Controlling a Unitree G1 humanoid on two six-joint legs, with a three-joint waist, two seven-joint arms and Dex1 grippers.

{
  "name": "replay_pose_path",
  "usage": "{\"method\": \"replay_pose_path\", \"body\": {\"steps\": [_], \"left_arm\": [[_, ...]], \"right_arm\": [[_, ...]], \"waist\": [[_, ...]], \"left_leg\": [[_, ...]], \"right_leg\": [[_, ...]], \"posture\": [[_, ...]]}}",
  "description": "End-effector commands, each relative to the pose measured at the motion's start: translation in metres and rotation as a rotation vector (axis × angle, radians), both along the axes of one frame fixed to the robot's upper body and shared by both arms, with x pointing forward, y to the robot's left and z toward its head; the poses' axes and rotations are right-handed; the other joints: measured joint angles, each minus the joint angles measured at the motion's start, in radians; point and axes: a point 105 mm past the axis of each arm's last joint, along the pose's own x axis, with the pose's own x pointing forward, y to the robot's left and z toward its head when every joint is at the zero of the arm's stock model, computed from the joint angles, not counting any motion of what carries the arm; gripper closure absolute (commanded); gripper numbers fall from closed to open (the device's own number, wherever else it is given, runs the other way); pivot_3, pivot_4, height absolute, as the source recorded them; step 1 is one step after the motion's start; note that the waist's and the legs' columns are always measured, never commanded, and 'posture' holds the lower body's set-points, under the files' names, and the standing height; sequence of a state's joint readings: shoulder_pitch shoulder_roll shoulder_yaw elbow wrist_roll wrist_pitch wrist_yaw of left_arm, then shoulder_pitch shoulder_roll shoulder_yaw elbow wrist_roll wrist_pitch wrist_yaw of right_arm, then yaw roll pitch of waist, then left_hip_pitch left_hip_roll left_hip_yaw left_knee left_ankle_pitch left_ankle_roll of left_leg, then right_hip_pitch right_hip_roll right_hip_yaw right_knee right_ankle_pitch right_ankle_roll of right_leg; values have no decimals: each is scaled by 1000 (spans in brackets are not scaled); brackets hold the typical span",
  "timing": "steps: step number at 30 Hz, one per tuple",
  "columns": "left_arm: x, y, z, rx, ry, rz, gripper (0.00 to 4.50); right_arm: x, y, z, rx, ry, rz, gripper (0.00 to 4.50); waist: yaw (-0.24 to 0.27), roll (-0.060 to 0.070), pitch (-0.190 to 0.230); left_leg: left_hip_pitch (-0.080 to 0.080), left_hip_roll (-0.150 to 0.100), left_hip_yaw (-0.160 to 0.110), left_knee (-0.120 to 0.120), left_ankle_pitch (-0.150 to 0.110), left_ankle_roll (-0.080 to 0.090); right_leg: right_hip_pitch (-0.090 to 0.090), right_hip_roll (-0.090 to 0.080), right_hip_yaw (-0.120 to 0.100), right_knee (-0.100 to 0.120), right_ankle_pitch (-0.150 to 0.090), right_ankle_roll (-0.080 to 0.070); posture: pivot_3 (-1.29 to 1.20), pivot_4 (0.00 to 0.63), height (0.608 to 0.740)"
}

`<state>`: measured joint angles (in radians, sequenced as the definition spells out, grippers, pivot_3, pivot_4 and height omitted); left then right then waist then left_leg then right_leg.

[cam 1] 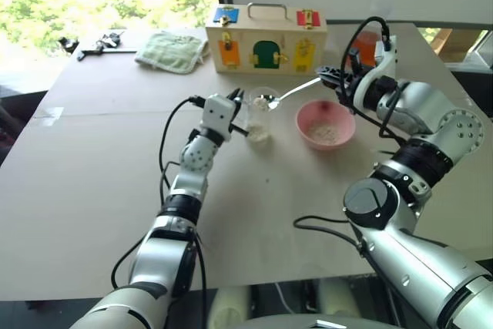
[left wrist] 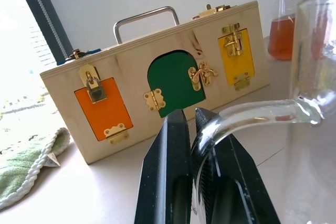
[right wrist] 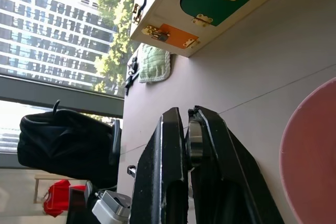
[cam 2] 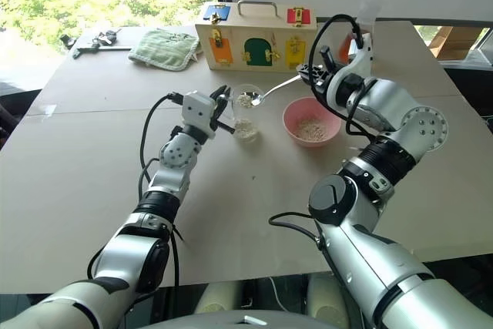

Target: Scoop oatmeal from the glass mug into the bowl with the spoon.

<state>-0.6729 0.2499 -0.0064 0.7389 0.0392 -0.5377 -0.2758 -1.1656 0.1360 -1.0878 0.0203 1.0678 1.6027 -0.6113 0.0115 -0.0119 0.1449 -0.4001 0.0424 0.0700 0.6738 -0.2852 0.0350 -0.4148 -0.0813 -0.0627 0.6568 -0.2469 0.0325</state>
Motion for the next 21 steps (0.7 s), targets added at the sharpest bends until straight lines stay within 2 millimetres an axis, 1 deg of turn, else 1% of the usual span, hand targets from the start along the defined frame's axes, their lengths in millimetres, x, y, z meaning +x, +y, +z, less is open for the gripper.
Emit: {"method": "replay_pose_path", "body": {"steps": [1,7,14,19,21], "left_arm": [[0,-8,-1,19,-7,-24,4444],[1,-12,-1,31,-11,-35,4444],[5,-13,-1,30,-4,-29,4444],[7,-17,-1,25,4,-37,4444],[9,-19,-1,22,8,-39,4444]], "right_arm": [[0,-12,10,8,-28,-59,4500],[3,-25,14,16,-44,-84,4500],[1,-33,16,32,-64,-90,4500],[1,-49,25,62,-79,-141,4500],[0,-59,28,68,-85,-171,4500]], "waist": [[0,0,0],[1,0,0],[0,0,0],[-1,0,0],[-2,0,0]], "left_leg": [[0,0,0,0,0,0],[-1,0,-1,0,0,0],[-1,0,-1,-2,0,0],[-1,0,0,-2,0,0],[-1,0,0,-2,0,1]], "right_leg": [[0,0,0,0,0,0],[0,0,-1,-1,0,0],[0,0,-1,-3,0,0],[0,0,-1,-3,0,0],[0,0,-1,-3,0,0]], "posture": [[0,150,740],[0,150,740],[0,150,740],[0,150,740],[0,150,740]]}}
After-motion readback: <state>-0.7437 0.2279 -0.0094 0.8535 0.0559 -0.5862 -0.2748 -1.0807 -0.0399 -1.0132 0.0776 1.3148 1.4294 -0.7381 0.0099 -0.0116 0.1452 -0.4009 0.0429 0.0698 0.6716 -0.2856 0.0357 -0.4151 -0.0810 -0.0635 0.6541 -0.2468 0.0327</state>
